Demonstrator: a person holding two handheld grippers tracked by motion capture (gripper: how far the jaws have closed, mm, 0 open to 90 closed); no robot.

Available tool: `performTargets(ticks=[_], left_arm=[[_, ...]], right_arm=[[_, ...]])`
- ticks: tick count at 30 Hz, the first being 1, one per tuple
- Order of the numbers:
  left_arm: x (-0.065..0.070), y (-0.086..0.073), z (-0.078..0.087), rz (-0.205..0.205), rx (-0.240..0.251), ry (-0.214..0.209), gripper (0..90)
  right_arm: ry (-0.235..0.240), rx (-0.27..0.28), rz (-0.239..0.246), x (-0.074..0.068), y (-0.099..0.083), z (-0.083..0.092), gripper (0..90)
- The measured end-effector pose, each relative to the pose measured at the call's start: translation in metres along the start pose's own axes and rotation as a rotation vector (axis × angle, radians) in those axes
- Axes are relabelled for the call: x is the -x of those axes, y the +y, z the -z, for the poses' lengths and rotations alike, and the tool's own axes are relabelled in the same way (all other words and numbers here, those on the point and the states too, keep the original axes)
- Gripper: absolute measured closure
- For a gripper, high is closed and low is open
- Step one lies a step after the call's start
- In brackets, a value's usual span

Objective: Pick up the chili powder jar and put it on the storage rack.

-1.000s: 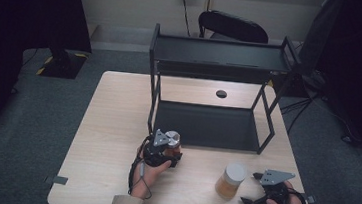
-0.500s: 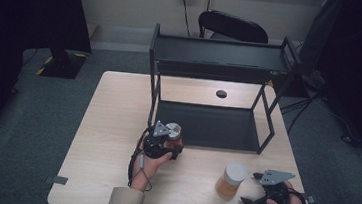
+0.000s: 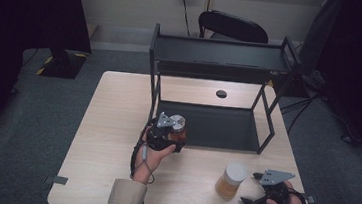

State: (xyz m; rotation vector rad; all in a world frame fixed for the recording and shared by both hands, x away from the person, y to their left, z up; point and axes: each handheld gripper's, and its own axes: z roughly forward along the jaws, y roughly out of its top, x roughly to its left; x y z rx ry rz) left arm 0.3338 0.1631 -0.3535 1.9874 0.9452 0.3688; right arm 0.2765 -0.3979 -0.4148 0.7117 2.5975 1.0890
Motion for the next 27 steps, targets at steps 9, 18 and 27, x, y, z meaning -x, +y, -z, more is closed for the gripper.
performTargets(ticks=[9, 18, 27], left_arm=[[-0.001, 0.014, -0.001, -0.012, -0.010, 0.001, 30.0], [-0.001, 0.031, 0.005, -0.023, 0.007, -0.001, 30.1], [-0.003, 0.046, 0.009, -0.026, 0.021, -0.004, 30.1]], right_arm=[[0.000, 0.000, 0.000, 0.000, 0.000, 0.000, 0.0], [0.000, 0.000, 0.000, 0.000, 0.000, 0.000, 0.0], [0.000, 0.000, 0.000, 0.000, 0.000, 0.000, 0.0]])
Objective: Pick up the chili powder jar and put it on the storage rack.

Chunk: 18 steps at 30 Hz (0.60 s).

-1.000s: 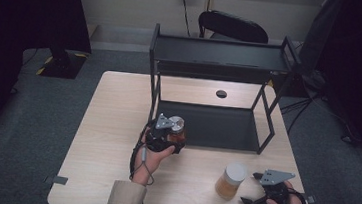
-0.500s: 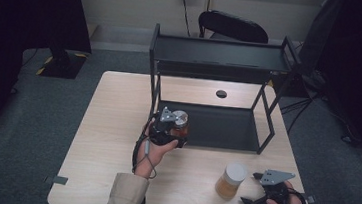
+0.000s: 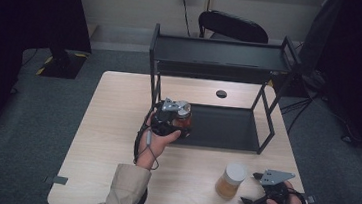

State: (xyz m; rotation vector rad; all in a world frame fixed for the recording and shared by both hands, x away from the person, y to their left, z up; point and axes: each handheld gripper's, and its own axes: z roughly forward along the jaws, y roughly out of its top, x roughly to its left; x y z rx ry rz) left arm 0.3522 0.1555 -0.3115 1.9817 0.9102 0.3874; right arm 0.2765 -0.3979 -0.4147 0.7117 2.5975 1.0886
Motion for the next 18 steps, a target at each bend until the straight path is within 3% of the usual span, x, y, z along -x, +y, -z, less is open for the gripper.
performTargets(ticks=[8, 18], left_arm=[[-0.003, 0.012, 0.004, 0.002, 0.008, -0.016, 30.1], [0.001, 0.034, 0.012, -0.026, 0.002, -0.003, 30.1]], right_arm=[[0.000, 0.000, 0.000, 0.000, 0.000, 0.000, 0.0], [0.000, 0.000, 0.000, 0.000, 0.000, 0.000, 0.0]])
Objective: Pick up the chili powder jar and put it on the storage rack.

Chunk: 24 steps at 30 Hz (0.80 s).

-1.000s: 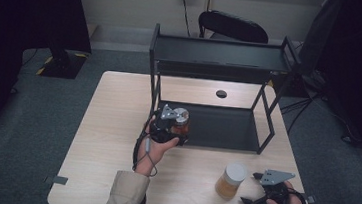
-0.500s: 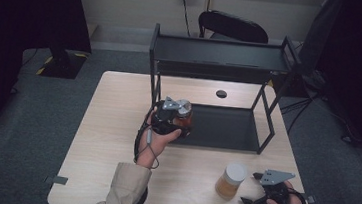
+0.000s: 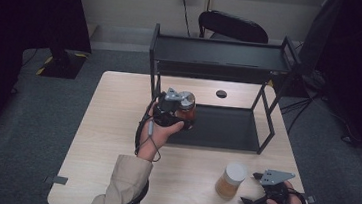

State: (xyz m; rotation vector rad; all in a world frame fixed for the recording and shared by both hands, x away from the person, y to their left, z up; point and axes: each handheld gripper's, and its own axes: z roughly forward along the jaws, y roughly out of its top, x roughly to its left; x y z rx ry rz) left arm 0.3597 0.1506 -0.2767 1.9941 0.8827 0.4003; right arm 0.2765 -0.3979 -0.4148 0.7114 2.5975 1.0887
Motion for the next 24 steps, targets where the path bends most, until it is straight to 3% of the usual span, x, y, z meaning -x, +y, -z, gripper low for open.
performTargets(ticks=[24], left_arm=[[-0.001, 0.047, 0.017, -0.030, -0.031, -0.042, 30.1]], right_arm=[[0.000, 0.001, -0.001, 0.000, 0.000, 0.000, 0.0]])
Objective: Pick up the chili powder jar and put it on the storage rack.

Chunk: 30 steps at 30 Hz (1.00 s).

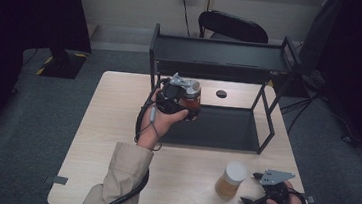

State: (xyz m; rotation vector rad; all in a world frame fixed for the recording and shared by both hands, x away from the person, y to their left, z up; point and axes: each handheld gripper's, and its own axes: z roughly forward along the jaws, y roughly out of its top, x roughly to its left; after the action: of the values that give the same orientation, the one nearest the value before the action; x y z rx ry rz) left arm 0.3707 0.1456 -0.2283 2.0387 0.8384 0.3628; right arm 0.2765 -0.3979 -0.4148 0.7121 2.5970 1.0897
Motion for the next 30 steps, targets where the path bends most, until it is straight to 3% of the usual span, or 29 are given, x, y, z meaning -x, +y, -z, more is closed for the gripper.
performTargets(ticks=[16, 30], left_arm=[[0.004, 0.028, 0.013, -0.026, -0.001, 0.003, 30.1], [0.004, 0.051, 0.023, -0.024, 0.015, -0.001, 30.1]], right_arm=[[0.000, 0.000, 0.000, 0.000, 0.000, 0.000, 0.0], [0.000, -0.001, 0.000, 0.000, 0.000, 0.000, 0.0]])
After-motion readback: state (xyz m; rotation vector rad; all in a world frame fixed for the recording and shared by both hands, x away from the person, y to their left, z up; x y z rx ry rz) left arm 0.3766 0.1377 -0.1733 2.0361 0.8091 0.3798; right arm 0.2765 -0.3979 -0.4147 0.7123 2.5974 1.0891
